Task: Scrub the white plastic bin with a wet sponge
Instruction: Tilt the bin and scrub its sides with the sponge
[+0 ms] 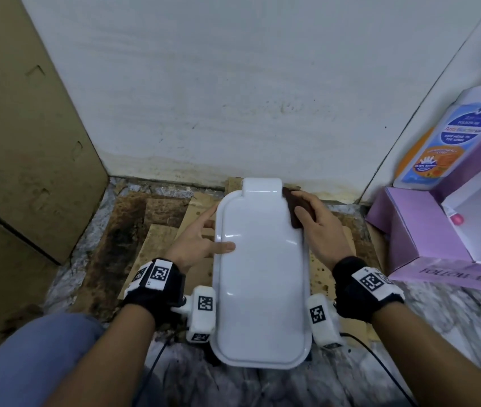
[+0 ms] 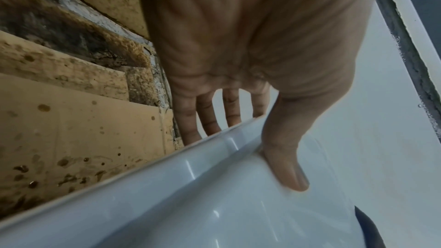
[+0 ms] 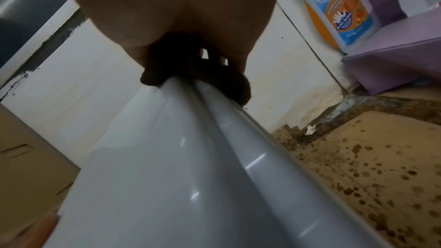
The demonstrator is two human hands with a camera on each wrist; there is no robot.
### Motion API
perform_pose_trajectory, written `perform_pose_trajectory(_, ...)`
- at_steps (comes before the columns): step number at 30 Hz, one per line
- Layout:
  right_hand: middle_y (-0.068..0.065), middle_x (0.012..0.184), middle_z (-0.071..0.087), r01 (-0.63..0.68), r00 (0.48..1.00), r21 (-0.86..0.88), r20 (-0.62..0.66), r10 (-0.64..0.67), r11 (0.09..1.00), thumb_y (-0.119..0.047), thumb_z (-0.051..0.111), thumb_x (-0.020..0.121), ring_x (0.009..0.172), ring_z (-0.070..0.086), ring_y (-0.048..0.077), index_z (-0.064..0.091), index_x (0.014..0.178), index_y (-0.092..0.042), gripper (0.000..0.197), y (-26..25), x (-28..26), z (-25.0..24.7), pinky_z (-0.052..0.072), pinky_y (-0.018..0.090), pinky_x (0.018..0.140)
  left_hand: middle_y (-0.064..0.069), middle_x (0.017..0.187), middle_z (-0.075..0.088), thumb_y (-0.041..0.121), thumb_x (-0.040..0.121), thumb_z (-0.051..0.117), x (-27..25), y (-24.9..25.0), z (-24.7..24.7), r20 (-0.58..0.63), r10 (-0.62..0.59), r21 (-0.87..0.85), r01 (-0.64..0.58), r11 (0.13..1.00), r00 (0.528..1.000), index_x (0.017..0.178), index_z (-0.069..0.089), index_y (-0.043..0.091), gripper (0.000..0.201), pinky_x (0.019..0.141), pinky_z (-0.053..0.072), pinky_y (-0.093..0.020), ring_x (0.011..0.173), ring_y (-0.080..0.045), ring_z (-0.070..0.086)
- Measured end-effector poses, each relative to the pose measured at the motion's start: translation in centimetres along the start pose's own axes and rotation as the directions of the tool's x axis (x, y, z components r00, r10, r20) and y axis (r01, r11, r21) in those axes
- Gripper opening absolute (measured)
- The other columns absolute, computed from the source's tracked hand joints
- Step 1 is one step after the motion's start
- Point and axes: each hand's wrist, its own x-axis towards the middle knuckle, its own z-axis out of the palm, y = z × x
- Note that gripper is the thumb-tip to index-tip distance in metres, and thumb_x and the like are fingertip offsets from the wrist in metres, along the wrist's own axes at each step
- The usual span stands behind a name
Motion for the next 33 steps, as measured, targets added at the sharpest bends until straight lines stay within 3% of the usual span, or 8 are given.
perform_pose_trajectory(2, -0.016, 0.120, 0.056, -0.005, 1.000, -0.002, -0.012, 0.005, 1.000, -0.018, 0.049, 0.098, 0.112, 0.051, 0.006, 0.054, 0.128, -0.031, 0.033, -0.1, -0.2, 0.1, 0.035, 0.010, 0.086, 0.000, 0.125, 0.059, 0.006, 0.070, 0.085, -0.1, 0.0, 0.0, -0.021, 0.010, -0.001, -0.010, 1.000, 1.000, 0.134, 0.046, 0.048, 0.086, 0.095, 0.054, -0.049, 0.112, -0.025, 0.063)
perform_pose_trajectory(8, -0.025, 0.119, 0.050, -0.046, 0.998, 0.081, -0.027, 0.048, 0.996, -0.021, 0.048, 0.100, 0.110, 0.048, 0.004, 0.046, 0.136, -0.032, 0.038, 0.1, -2.3, 1.1, 0.034, -0.003, 0.079, 0.000, 0.133, 0.054, 0.009, 0.077, 0.081, -0.4, -0.2, 0.1, -0.142, 0.055, 0.018, -0.053, 0.998, 0.988, 0.145, 0.043, 0.033, 0.081, 0.097, 0.050, -0.046, 0.118, -0.023, 0.056)
perform_pose_trajectory(12, -0.016, 0.133, 0.048, -0.076, 0.997, 0.135, 0.006, 0.076, 0.988, -0.023, 0.050, 0.099, 0.118, 0.048, 0.007, 0.044, 0.136, -0.038, 0.041, 1.1, -4.8, 2.4, 0.039, 0.021, 0.097, 0.010, 0.123, 0.058, 0.002, 0.087, 0.069, -0.8, -0.4, 0.1, -0.227, 0.118, 0.059, -0.107, 0.992, 0.967, 0.141, 0.046, 0.036, 0.068, 0.094, 0.049, -0.040, 0.113, -0.014, 0.056)
perform_pose_trajectory(18, -0.019, 0.141, 0.048, -0.074, 0.997, 0.220, -0.021, 0.081, 0.973, -0.026, 0.057, 0.095, 0.127, 0.047, 0.003, 0.049, 0.131, -0.046, 0.042, 2.4, -8.5, 5.4, 0.040, 0.035, 0.110, -0.001, 0.125, 0.061, -0.005, 0.090, 0.059, -1.1, -0.7, -0.3, -0.302, 0.163, 0.133, -0.128, 0.983, 0.939, 0.139, 0.048, 0.033, 0.062, 0.098, 0.050, -0.042, 0.111, -0.023, 0.061)
perform_pose_trajectory(20, -0.022, 0.138, 0.049, -0.070, 0.995, 0.214, -0.051, 0.083, 0.974, -0.033, 0.060, 0.090, 0.126, 0.047, 0.002, 0.050, 0.129, -0.050, 0.044, 2.6, -9.5, 6.4, 0.041, 0.036, 0.109, -0.003, 0.132, 0.049, 0.003, 0.092, 0.059, -0.8, -1.1, -0.6, -0.352, 0.181, 0.285, -0.079, 0.955, 0.918, 0.144, 0.047, 0.027, 0.059, 0.102, 0.047, -0.041, 0.114, -0.025, 0.058)
perform_pose_trajectory(24, -0.029, 0.134, 0.045, -0.010, 0.996, 0.223, -0.086, 0.029, 0.975, -0.020, 0.069, 0.087, 0.125, 0.041, -0.010, 0.050, 0.124, -0.048, 0.050, 2.0, -10.6, 7.7, 0.037, 0.019, 0.107, -0.009, 0.144, 0.042, 0.025, 0.096, 0.056, -1.5, -1.7, 0.1, -0.408, 0.229, 0.567, 0.049, 0.822, 0.884, 0.153, 0.033, 0.028, 0.062, 0.109, 0.036, -0.040, 0.128, -0.029, 0.046)
perform_pose_trajectory(29, -0.018, 0.135, 0.049, 0.031, 0.989, 0.213, -0.148, 0.001, 0.977, -0.014, 0.074, 0.082, 0.120, 0.038, -0.021, 0.059, 0.128, -0.031, 0.051, 1.7, -10.1, 8.2, 0.030, 0.001, 0.100, 0.002, 0.166, 0.001, 0.070, 0.068, 0.072, -2.7, -2.8, 2.2, -0.274, 0.153, 0.571, 0.032, 0.820, 0.950, 0.157, 0.009, 0.032, 0.115, 0.122, 0.015, -0.050, 0.152, -0.020, 0.006)
perform_pose_trajectory(33, -0.017, 0.137, 0.049, 0.018, 0.992, 0.221, -0.127, 0.011, 0.975, -0.017, 0.073, 0.083, 0.119, 0.038, -0.021, 0.058, 0.131, -0.031, 0.052, 2.0, -9.6, 8.1, 0.029, 0.000, 0.099, 0.000, 0.165, -0.005, 0.089, 0.055, 0.062, -2.7, -2.0, 2.5, -0.275, 0.133, 0.738, 0.121, 0.664, 0.952, 0.156, 0.006, 0.037, 0.127, 0.119, 0.009, -0.054, 0.152, -0.026, -0.003)
